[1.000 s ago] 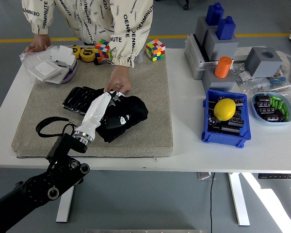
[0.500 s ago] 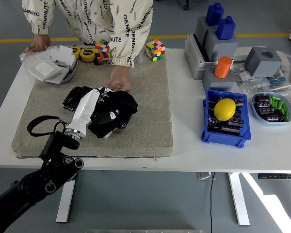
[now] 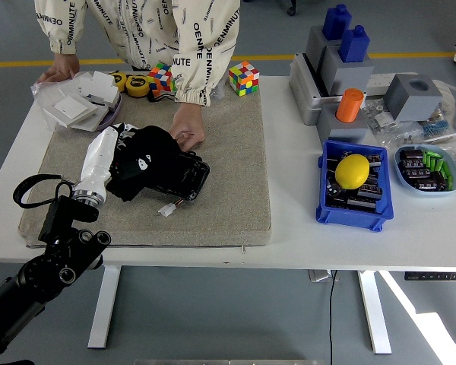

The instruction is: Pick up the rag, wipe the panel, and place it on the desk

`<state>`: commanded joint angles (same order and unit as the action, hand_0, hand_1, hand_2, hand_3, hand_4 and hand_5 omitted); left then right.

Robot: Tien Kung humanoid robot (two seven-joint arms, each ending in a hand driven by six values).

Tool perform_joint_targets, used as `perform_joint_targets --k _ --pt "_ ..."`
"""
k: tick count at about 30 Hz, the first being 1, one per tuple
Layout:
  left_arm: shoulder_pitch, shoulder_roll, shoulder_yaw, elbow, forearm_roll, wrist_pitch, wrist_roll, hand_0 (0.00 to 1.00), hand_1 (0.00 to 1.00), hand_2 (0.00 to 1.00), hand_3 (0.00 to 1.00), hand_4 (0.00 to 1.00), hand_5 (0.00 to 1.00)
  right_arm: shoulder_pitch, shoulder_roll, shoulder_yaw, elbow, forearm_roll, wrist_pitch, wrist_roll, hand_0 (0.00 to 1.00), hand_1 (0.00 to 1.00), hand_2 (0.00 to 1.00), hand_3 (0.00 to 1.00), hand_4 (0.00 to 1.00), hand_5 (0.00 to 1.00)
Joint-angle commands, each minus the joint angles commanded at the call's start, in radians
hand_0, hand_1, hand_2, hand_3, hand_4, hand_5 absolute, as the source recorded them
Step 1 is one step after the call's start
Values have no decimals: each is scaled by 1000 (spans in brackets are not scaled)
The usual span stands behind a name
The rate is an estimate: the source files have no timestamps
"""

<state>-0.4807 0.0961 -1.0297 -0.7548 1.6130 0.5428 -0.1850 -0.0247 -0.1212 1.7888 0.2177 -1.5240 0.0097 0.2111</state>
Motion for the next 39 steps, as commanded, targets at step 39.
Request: perform_joint_targets --k 39 --pt "-5 12 -356 217 103 -16 9 515 650 607 609 902 136 1 0 -11 0 9 1 0 544 559 492 522 890 351"
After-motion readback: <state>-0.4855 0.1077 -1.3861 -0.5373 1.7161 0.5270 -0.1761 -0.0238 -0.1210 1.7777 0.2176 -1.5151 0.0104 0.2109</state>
